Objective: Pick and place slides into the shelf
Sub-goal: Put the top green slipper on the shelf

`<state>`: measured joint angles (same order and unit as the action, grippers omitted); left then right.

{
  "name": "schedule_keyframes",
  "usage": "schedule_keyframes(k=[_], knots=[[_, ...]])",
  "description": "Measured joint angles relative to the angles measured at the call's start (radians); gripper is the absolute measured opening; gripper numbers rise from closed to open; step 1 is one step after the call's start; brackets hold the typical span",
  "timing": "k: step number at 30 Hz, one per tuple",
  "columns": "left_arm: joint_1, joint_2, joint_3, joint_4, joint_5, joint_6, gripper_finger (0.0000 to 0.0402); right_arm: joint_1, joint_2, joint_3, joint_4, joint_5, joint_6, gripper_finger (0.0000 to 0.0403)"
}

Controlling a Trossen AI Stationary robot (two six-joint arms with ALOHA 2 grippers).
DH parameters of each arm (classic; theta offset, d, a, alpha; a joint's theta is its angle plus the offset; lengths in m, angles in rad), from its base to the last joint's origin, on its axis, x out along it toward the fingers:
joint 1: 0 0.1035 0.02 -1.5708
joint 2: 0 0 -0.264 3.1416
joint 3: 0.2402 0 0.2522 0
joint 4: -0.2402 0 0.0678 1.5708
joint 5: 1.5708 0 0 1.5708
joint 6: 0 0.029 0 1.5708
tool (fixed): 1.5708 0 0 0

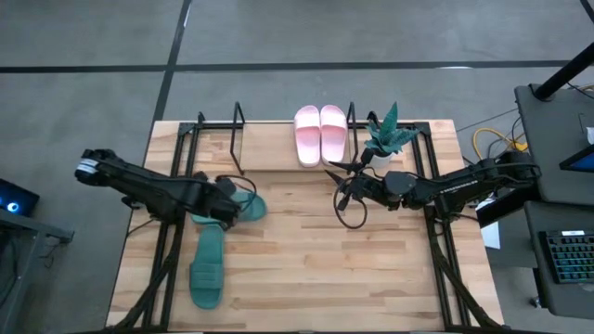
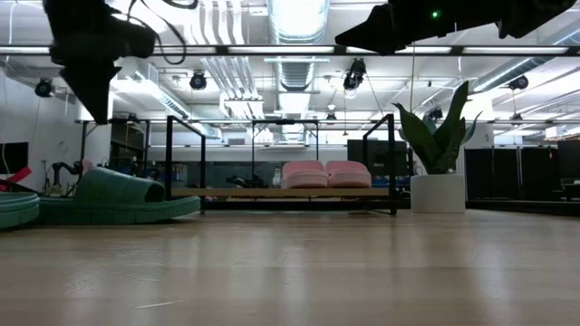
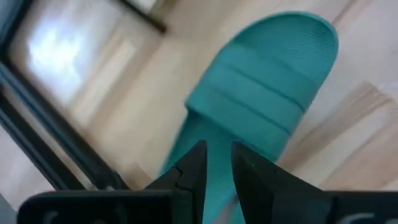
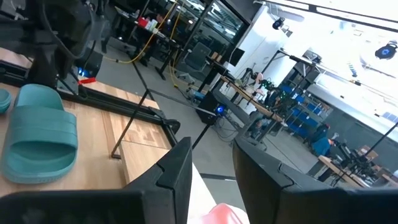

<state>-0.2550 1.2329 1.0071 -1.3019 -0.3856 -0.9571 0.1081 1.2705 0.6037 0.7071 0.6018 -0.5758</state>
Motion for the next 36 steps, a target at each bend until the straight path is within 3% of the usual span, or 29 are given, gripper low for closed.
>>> schedule_keyframes(k=[4, 9, 18, 24, 36], knots=[[0.000, -0.039, -0.026, -0.007, 0.058, -0.153, 0.0059, 0.000, 0.000, 0.000, 0.000, 0.000, 0.000, 0.0107], [0.000, -0.122, -0.145, 0.130, 0.114, -0.224, 0.0066, 0.000, 0.000, 0.000, 0.000, 0.000, -0.006, 0.0107], [0.000, -0.232, -0.329, 0.351, 0.119, -0.388, 0.0168, 0.000, 0.001, 0.000, 0.000, -0.003, 0.000, 0.0107], [0.001, -0.235, -0.399, 0.491, 0.115, -0.398, 0.0202, 0.000, 0.001, 0.000, -0.016, -0.002, 0.000, 0.0107], [0.007, -0.212, -0.449, 0.683, 0.063, -0.364, 0.0203, 0.000, 0.001, 0.000, -0.018, 0.000, 0.000, 0.0107]])
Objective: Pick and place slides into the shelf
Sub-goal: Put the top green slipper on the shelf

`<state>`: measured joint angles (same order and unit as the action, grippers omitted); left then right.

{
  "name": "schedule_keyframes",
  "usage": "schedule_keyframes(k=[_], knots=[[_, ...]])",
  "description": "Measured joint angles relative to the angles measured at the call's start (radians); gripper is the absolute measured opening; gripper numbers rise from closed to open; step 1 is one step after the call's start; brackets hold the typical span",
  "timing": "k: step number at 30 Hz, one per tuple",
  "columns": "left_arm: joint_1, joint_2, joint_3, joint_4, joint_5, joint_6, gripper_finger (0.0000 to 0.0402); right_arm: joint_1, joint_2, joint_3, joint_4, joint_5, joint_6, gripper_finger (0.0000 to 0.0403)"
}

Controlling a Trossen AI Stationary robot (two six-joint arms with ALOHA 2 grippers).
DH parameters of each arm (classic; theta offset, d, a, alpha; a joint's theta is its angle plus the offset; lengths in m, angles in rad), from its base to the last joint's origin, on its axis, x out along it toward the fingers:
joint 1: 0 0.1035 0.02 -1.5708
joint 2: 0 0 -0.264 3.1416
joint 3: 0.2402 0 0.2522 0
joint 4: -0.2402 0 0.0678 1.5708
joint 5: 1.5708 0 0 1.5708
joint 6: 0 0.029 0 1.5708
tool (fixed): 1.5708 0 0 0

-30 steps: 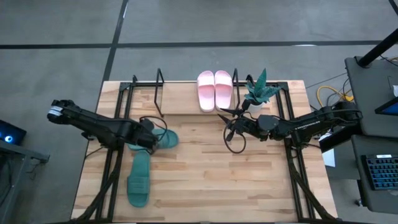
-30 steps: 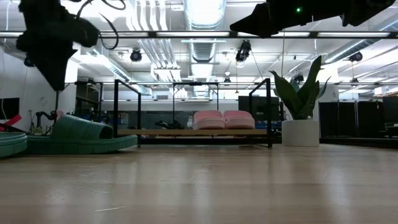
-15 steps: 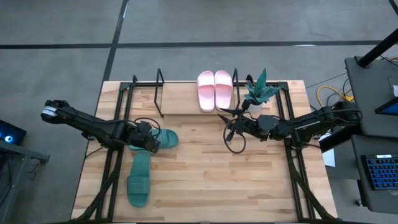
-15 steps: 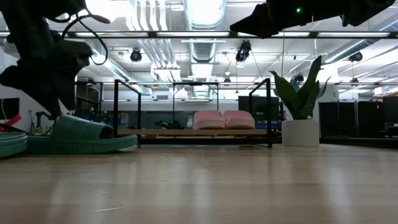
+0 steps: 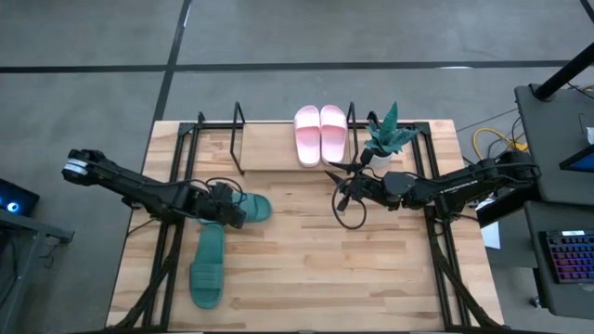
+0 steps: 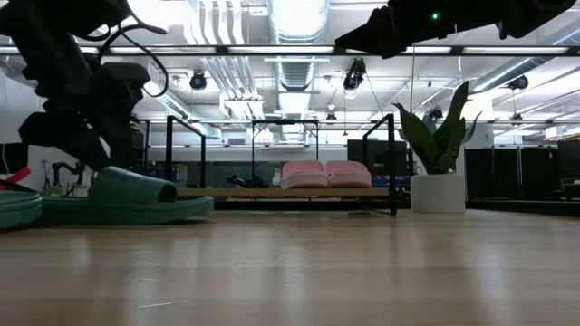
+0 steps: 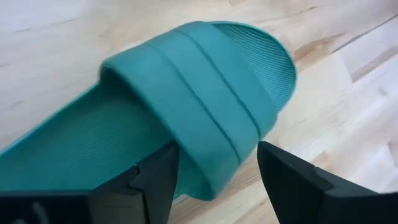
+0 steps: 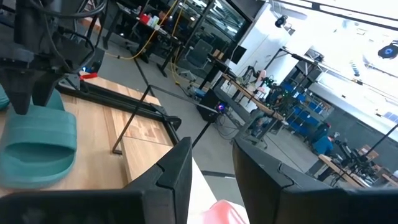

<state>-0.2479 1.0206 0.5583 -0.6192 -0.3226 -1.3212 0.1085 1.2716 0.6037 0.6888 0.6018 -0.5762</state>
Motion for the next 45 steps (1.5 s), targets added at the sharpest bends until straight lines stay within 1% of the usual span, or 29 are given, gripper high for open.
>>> schedule_keyframes(k=[4, 10, 13, 16, 18, 26, 27, 31, 33, 35, 38, 40, 41, 45], knots=[[0.000, 0.000, -0.003, -0.001, -0.001, 0.002, 0.0203, 0.000, 0.000, 0.000, -0.005, 0.000, 0.000, 0.0107], [0.000, 0.022, -0.009, 0.003, -0.032, 0.026, 0.0202, 0.000, 0.000, 0.000, -0.004, 0.000, 0.000, 0.0107], [0.000, 0.044, -0.009, 0.019, -0.033, 0.048, 0.0193, 0.000, 0.000, 0.000, -0.004, 0.000, 0.000, 0.0107], [0.000, 0.065, -0.009, 0.032, -0.036, 0.059, 0.0164, 0.000, 0.000, 0.000, -0.004, 0.000, 0.000, 0.0107], [0.000, 0.072, -0.009, 0.053, -0.035, 0.102, 0.0139, 0.000, 0.000, 0.000, -0.004, 0.000, 0.000, 0.0107], [0.000, 0.043, 0.003, 0.125, -0.016, 0.281, 0.0016, 0.000, 0.000, 0.000, -0.004, 0.000, 0.000, 0.0107], [0.000, 0.036, 0.004, 0.133, -0.013, 0.303, 0.0009, 0.000, 0.000, 0.000, -0.004, 0.000, 0.000, 0.0107], [0.000, 0.006, 0.016, 0.176, 0.011, 0.382, 0.0007, 0.000, 0.000, 0.000, -0.004, -0.009, -0.001, 0.0107], [0.000, -0.008, 0.030, 0.187, 0.025, 0.408, 0.0003, 0.000, 0.000, 0.000, -0.004, -0.062, -0.003, 0.0107], [0.000, -0.021, 0.045, 0.191, 0.044, 0.417, 0.0003, 0.000, 0.000, 0.000, -0.004, -0.176, -0.054, 0.0107], [0.002, -0.050, 0.062, 0.191, 0.083, 0.418, 0.0002, 0.008, 0.000, 0.000, -0.004, -0.397, -0.216, 0.0110], [0.002, -0.070, 0.073, 0.192, 0.109, 0.417, 0.0002, 0.026, 0.001, 0.000, -0.004, -0.498, -0.359, 0.0119], [0.002, -0.081, 0.079, 0.189, 0.121, 0.417, 0.0002, 0.039, 0.005, 0.000, -0.003, -0.519, -0.428, 0.0125], [0.006, -0.125, 0.104, 0.193, 0.150, 0.420, 0.0001, 0.099, 0.030, 0.000, -0.003, -0.523, -0.702, 0.0155]])
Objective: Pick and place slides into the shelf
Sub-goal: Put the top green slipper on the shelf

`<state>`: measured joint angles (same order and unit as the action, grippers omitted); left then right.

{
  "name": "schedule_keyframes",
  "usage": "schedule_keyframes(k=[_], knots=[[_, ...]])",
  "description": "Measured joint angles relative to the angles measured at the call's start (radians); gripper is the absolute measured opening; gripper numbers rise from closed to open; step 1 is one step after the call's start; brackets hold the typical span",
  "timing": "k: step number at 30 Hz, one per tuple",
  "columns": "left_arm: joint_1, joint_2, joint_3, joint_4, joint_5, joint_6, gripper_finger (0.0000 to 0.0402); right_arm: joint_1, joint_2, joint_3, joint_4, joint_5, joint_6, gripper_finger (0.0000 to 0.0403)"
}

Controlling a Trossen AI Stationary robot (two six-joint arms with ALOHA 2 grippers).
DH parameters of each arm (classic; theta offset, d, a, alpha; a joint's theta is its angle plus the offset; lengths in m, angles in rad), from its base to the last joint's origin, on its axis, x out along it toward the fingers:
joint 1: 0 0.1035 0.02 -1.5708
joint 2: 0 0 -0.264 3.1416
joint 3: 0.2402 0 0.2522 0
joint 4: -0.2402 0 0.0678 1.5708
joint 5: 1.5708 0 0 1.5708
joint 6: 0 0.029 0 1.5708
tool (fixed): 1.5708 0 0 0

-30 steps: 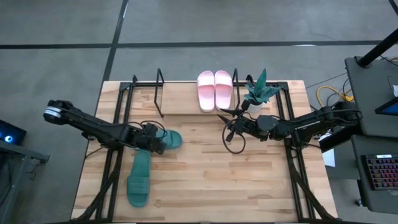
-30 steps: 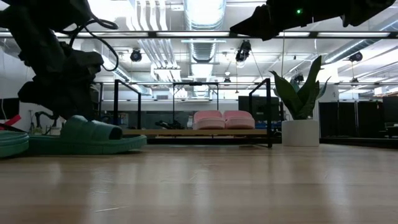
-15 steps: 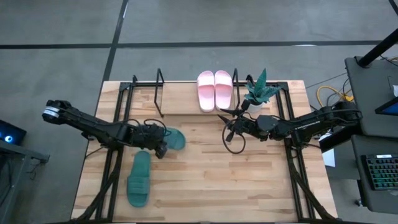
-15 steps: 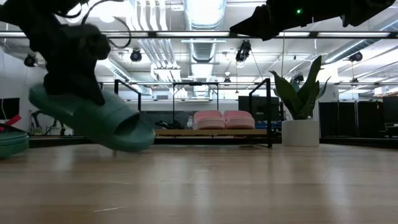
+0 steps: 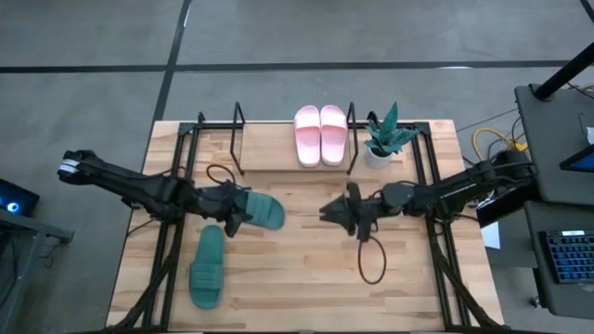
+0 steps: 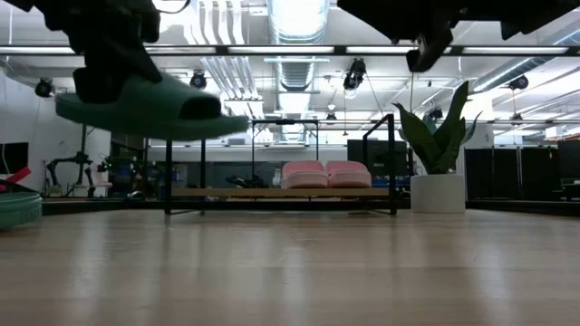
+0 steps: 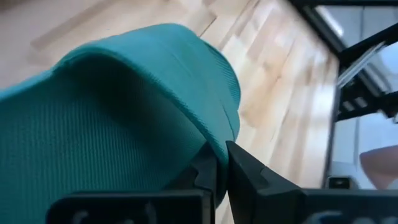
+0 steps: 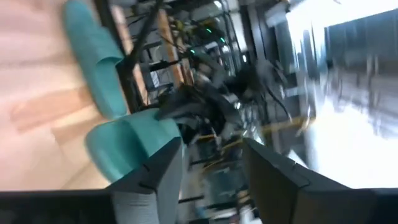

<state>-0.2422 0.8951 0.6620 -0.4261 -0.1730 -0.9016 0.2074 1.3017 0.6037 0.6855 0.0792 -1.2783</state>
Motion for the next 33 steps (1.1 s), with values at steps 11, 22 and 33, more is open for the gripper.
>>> schedule_keyframes(k=[11, 22, 33], knots=[[0.003, -0.028, 0.011, 0.165, -0.032, 0.152, 0.0000, 0.102, 0.223, 0.122, -0.002, 0.292, -0.168, 0.0210], [0.007, -0.032, 0.012, 0.190, -0.023, 0.178, 0.0000, 0.147, 0.463, 0.300, 0.000, 0.566, -0.362, 0.0210], [0.007, -0.031, 0.009, 0.208, 0.007, 0.184, 0.0000, 0.149, 0.532, 0.386, -0.006, 0.688, -0.435, 0.0198]])
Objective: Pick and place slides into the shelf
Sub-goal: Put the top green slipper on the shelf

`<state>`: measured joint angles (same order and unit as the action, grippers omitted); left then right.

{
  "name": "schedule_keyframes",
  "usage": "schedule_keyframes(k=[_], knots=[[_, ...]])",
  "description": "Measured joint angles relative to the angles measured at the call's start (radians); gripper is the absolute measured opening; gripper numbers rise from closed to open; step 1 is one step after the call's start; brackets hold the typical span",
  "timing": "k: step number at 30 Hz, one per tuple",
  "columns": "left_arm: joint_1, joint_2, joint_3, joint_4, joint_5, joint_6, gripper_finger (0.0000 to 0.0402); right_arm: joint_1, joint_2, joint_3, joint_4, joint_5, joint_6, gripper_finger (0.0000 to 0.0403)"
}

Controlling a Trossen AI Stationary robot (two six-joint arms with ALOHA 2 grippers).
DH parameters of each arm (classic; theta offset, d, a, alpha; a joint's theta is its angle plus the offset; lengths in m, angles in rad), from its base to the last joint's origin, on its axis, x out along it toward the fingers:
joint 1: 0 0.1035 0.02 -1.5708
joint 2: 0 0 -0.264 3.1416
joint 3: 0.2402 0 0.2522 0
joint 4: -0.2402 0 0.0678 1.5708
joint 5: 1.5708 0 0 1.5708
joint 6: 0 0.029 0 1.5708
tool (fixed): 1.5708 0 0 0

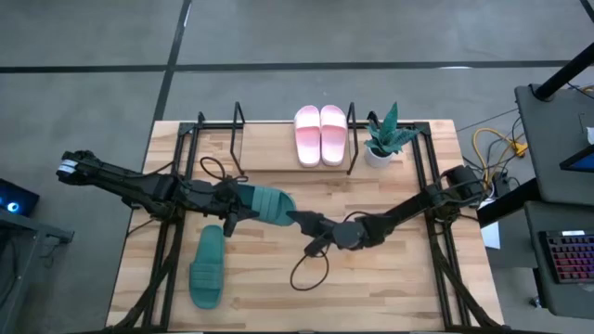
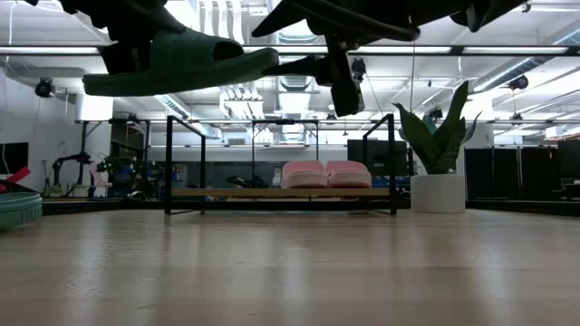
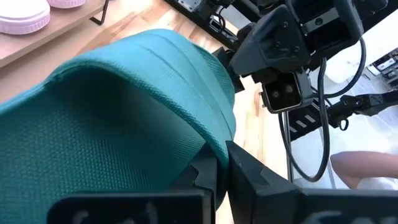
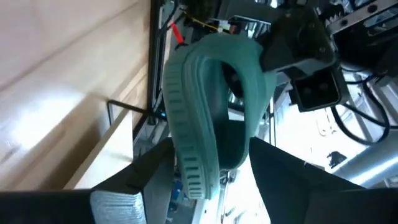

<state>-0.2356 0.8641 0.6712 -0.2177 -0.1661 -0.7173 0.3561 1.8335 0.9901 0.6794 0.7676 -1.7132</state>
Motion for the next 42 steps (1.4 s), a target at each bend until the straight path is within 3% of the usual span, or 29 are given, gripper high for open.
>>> schedule_keyframes(k=[9, 17, 28, 33, 42], knots=[[0.000, 0.001, -0.002, 0.017, 0.000, 0.025, 0.0000, 0.008, -0.007, -0.004, -0.063, -0.008, 0.011, 0.0129], [-0.001, 0.002, -0.007, 0.100, -0.054, 0.169, 0.0014, 0.008, -0.009, -0.003, -0.070, -0.003, 0.102, 0.0031], [0.000, -0.008, -0.005, 0.256, -0.173, 0.737, 0.0127, 0.013, -0.015, -0.002, -0.063, 0.177, 0.218, 0.0028], [0.000, -0.046, 0.004, 0.326, -0.210, 0.915, 0.0177, 0.025, -0.015, -0.003, -0.068, 0.274, 0.266, 0.0028], [0.000, -0.161, -0.009, 0.337, -0.258, 1.150, 0.0194, 0.027, -0.086, -0.006, -0.063, 0.371, 0.471, 0.0027]])
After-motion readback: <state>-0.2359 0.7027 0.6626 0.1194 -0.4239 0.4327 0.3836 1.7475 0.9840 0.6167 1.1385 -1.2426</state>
